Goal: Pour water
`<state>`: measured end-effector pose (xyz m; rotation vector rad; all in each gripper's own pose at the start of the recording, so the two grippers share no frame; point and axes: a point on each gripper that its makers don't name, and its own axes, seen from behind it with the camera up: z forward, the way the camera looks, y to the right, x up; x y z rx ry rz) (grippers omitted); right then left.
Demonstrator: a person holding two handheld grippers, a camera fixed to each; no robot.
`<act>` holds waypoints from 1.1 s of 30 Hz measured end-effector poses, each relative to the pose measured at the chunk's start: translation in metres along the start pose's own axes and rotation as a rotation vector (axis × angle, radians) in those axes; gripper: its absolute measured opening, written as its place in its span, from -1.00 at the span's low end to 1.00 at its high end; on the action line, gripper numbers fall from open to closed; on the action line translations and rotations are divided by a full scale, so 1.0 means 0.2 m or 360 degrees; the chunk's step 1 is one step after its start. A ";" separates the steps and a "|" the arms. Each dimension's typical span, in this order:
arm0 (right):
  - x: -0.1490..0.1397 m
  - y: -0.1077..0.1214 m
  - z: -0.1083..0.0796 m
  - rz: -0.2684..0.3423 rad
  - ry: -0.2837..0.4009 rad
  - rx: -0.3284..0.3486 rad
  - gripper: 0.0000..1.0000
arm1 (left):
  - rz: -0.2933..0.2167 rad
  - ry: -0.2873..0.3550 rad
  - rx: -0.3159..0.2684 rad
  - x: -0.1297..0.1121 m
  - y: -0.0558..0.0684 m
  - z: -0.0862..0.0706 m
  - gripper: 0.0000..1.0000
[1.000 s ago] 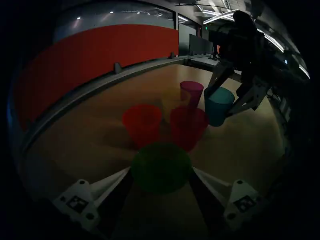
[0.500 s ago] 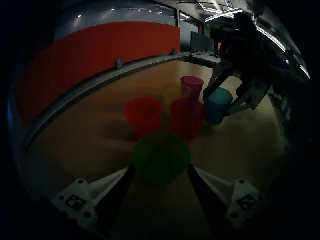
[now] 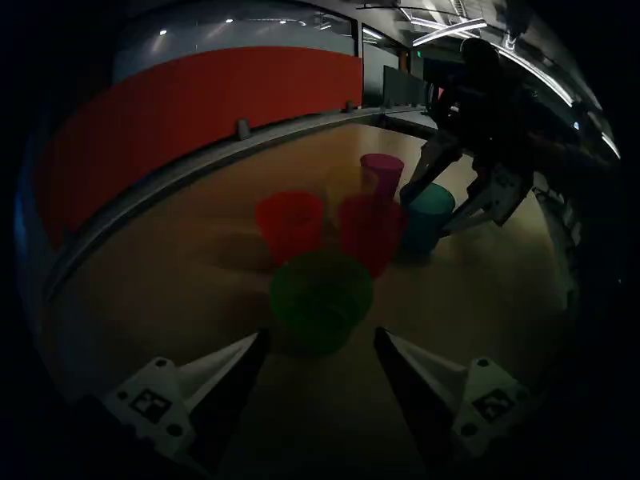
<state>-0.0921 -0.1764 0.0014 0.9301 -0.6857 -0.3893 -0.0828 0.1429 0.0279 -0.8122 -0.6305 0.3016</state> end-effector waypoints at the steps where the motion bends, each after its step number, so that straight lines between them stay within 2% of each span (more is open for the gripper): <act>1: 0.00 0.00 0.00 0.0005 -0.0001 -0.0002 0.96 | -0.0002 -0.0001 -0.0005 0.00 0.00 0.00 0.92; 18: -0.08 0.01 -0.03 0.0063 -0.0022 -0.0041 0.97 | -0.0020 0.0002 0.0000 -0.02 0.03 -0.03 0.94; 25: -0.12 -0.01 -0.10 0.0100 0.0003 -0.0060 0.97 | -0.0053 0.0024 0.0045 -0.04 0.02 -0.09 0.94; 33: -0.19 -0.02 -0.24 0.0122 0.0039 -0.0138 0.98 | -0.0113 0.0095 0.0149 -0.06 -0.01 -0.22 0.94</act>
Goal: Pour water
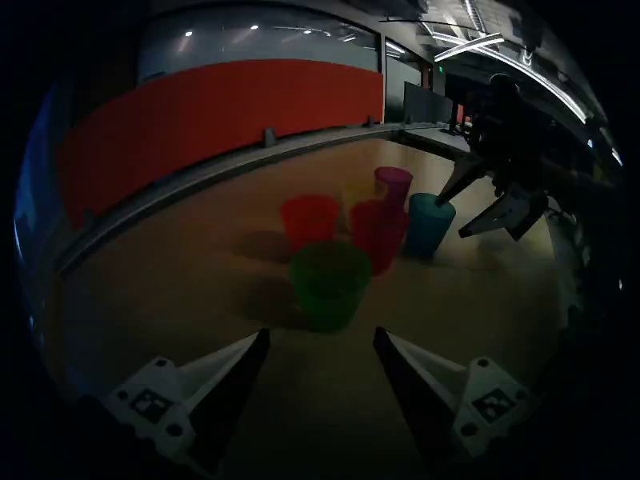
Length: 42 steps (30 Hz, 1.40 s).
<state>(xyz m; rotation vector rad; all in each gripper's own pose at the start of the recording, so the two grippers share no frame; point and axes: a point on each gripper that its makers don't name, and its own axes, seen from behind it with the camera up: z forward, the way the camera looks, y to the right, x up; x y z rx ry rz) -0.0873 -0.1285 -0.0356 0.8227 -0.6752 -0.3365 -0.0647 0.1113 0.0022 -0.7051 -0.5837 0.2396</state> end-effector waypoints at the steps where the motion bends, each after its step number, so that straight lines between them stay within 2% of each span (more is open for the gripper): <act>1: 0.00 0.00 -0.02 0.0008 0.0008 -0.0012 0.98 | -0.0004 0.0011 0.0014 0.00 0.00 -0.02 0.94; 10: -0.03 0.05 -0.18 0.0098 0.0110 -0.0134 0.99 | -0.0055 0.0126 0.0144 0.01 -0.02 -0.15 0.94; 21: 0.10 0.14 -0.35 0.0234 0.0392 -0.0377 1.00 | -0.0114 0.0347 0.0377 0.09 -0.12 -0.31 0.94; 33: 0.24 0.32 -0.56 0.0324 0.0709 -0.0777 1.00 | -0.0148 0.0692 0.0658 0.25 -0.20 -0.54 0.94; 42: 0.30 0.36 -0.67 0.0372 0.0886 -0.0989 1.00 | -0.0174 0.0861 0.0822 0.30 -0.21 -0.68 0.93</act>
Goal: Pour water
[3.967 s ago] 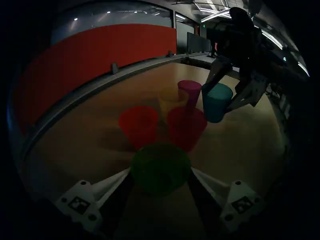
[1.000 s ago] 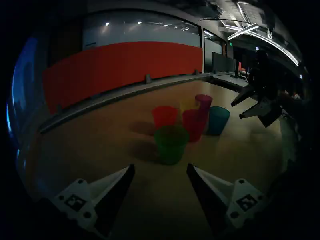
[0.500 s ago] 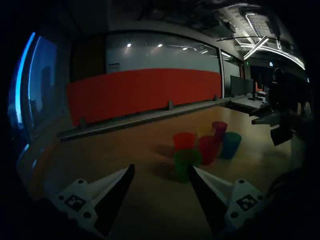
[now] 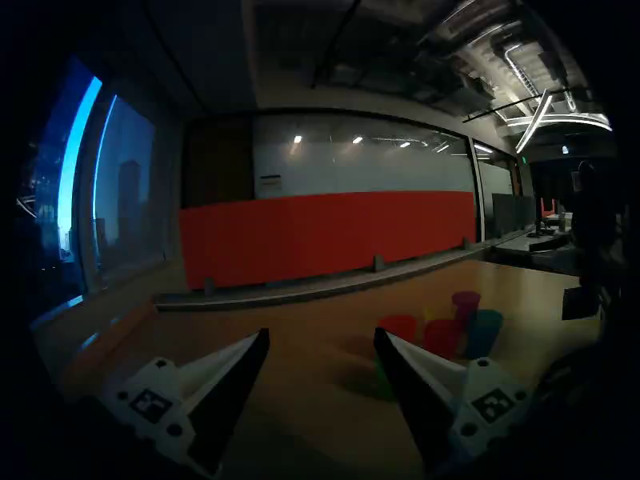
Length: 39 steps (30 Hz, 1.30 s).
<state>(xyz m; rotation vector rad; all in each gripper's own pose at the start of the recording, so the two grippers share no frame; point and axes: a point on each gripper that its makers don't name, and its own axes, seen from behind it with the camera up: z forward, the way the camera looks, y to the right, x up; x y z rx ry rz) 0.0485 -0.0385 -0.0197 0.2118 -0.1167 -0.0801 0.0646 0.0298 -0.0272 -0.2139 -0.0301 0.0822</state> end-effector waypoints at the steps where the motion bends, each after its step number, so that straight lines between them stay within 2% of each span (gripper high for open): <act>1: 0.01 0.00 0.00 0.0005 0.0018 -0.0017 1.00 | -0.0002 0.0017 0.0023 0.01 -0.01 -0.01 0.93; 8: 0.11 0.04 -0.04 0.0036 0.0171 -0.0148 1.00 | -0.0026 0.0111 0.0157 0.09 -0.08 -0.06 0.94; 15: 0.17 0.13 -0.08 0.0094 0.0275 -0.0307 1.00 | -0.0083 0.0149 0.0203 0.12 -0.09 -0.08 0.94; 26: 0.12 0.18 -0.11 0.0135 0.0295 -0.0376 1.00 | -0.0039 0.0121 0.0303 0.05 -0.14 -0.07 0.94; 32: 0.10 0.19 -0.14 0.0169 0.0291 -0.0400 1.00 | -0.0003 0.0140 0.0361 0.02 -0.16 -0.06 0.94; 39: 0.08 0.20 -0.16 0.0221 0.0278 -0.0410 1.00 | 0.0009 0.0145 0.0379 -0.04 -0.14 -0.02 0.94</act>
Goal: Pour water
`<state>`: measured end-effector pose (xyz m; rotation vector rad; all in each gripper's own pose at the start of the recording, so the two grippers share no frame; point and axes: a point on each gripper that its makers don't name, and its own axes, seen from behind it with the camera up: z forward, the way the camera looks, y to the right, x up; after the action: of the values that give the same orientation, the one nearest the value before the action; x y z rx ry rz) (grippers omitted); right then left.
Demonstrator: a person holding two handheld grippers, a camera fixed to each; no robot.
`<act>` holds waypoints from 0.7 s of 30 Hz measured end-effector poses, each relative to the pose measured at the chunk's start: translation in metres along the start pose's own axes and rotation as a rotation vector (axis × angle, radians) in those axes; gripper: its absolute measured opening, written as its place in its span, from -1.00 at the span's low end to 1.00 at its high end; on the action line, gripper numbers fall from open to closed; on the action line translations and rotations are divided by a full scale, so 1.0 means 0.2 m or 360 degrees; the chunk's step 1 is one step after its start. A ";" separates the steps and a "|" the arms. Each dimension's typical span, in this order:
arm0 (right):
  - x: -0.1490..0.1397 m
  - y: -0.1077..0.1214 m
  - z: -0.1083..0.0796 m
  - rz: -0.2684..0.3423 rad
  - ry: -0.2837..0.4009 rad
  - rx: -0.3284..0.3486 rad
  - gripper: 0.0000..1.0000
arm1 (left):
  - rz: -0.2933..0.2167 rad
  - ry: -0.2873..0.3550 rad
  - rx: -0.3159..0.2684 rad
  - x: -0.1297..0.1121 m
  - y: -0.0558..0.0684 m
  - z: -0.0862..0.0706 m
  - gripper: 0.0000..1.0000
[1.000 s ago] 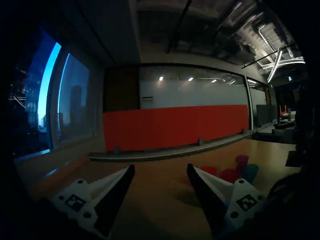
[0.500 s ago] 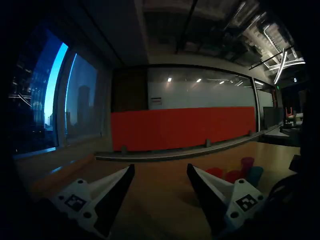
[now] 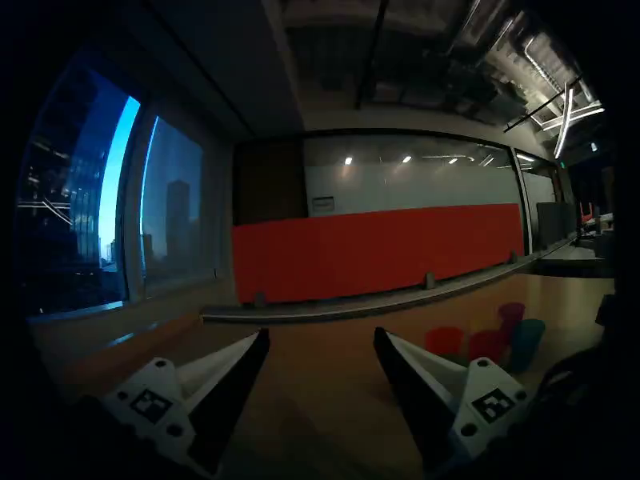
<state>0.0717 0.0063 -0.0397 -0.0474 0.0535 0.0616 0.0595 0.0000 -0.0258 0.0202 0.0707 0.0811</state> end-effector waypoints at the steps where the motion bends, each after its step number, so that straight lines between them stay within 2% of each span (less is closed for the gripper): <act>1: 0.00 0.00 0.00 0.0006 0.0002 -0.0002 0.99 | -0.0005 -0.0001 0.0000 -0.01 0.00 0.00 0.94; 8: 0.02 0.02 -0.01 0.0029 0.0017 -0.0014 0.98 | -0.0039 -0.0013 -0.0005 -0.10 0.03 0.02 0.93; 21: -0.01 -0.01 0.01 0.0008 -0.0002 -0.0006 0.99 | -0.0122 -0.0022 0.0000 -0.20 0.02 0.07 0.94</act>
<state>0.0702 0.0051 -0.0368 -0.0508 0.0520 0.0669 0.0211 -0.0003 -0.0082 0.0179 0.0577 0.0042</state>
